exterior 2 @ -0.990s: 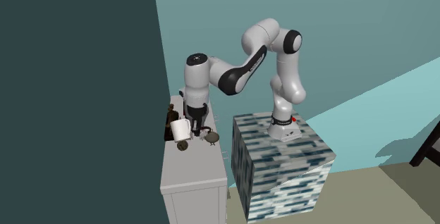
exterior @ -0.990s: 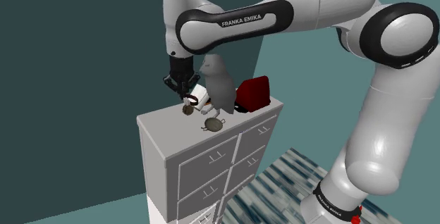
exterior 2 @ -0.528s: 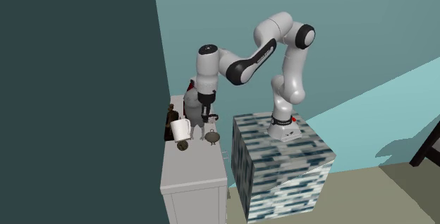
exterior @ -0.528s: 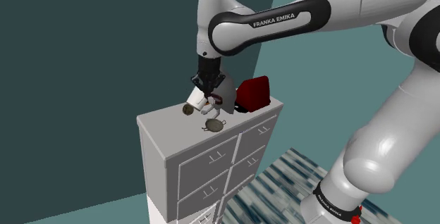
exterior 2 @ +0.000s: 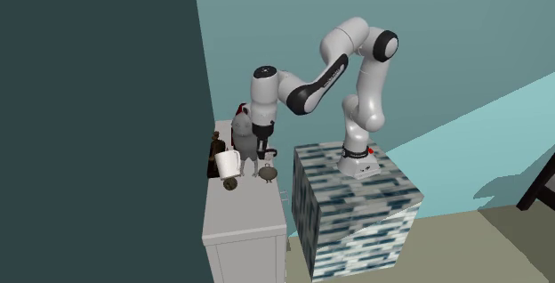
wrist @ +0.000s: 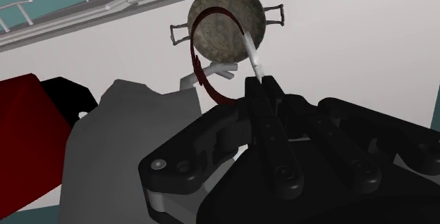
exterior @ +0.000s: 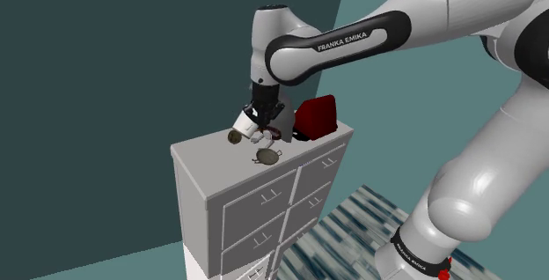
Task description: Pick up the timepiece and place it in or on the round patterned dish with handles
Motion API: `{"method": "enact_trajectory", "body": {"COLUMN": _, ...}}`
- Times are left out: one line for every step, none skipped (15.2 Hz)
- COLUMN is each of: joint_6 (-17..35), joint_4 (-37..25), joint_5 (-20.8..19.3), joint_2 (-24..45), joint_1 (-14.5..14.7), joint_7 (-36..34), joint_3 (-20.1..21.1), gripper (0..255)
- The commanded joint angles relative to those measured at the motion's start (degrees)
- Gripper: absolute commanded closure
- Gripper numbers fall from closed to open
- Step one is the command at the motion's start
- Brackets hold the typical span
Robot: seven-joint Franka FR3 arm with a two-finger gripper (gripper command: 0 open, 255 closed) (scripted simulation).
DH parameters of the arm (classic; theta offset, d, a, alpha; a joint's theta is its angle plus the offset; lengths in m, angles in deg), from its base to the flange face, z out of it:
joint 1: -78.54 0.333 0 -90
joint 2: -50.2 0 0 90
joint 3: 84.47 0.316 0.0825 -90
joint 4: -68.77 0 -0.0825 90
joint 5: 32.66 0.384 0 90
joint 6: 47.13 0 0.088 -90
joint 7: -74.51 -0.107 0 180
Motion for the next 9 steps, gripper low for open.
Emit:
{"method": "enact_trajectory", "body": {"joint_6": 1.48, "joint_4": 1.10, "joint_5": -0.22, "joint_2": 0.40, "joint_1": 0.01, "joint_7": -0.30, "joint_3": 0.05, "gripper": 255}}
{"method": "enact_trajectory", "body": {"joint_6": 2.23, "joint_4": 1.58, "joint_5": -0.37, "joint_2": 0.69, "joint_1": 0.00, "joint_7": -0.47, "joint_3": 0.07, "gripper": 255}}
{"method": "enact_trajectory", "body": {"joint_6": 2.97, "joint_4": 2.05, "joint_5": -0.52, "joint_2": 0.99, "joint_1": 0.00, "joint_7": -0.65, "joint_3": 0.09, "gripper": 255}}
{"method": "enact_trajectory", "body": {"joint_6": 3.72, "joint_4": 2.51, "joint_5": -0.68, "joint_2": 1.30, "joint_1": -0.02, "joint_7": -0.83, "joint_3": 0.12, "gripper": 255}}
{"method": "enact_trajectory", "body": {"joint_6": 4.46, "joint_4": 2.96, "joint_5": -0.86, "joint_2": 1.63, "joint_1": -0.04, "joint_7": -1.01, "joint_3": 0.16, "gripper": 255}}
{"method": "enact_trajectory", "body": {"joint_6": 5.21, "joint_4": 3.40, "joint_5": -1.04, "joint_2": 1.97, "joint_1": -0.06, "joint_7": -1.20, "joint_3": 0.20, "gripper": 255}}
{"method": "enact_trajectory", "body": {"joint_6": 5.95, "joint_4": 3.82, "joint_5": -1.23, "joint_2": 2.32, "joint_1": -0.09, "joint_7": -1.40, "joint_3": 0.23, "gripper": 255}}
{"method": "enact_trajectory", "body": {"joint_6": 6.69, "joint_4": 4.23, "joint_5": -1.43, "joint_2": 2.69, "joint_1": -0.12, "joint_7": -1.61, "joint_3": 0.27, "gripper": 255}}
{"method": "enact_trajectory", "body": {"joint_6": 7.18, "joint_4": 4.49, "joint_5": -1.56, "joint_2": 2.93, "joint_1": -0.15, "joint_7": -1.74, "joint_3": 0.31, "gripper": 255}}
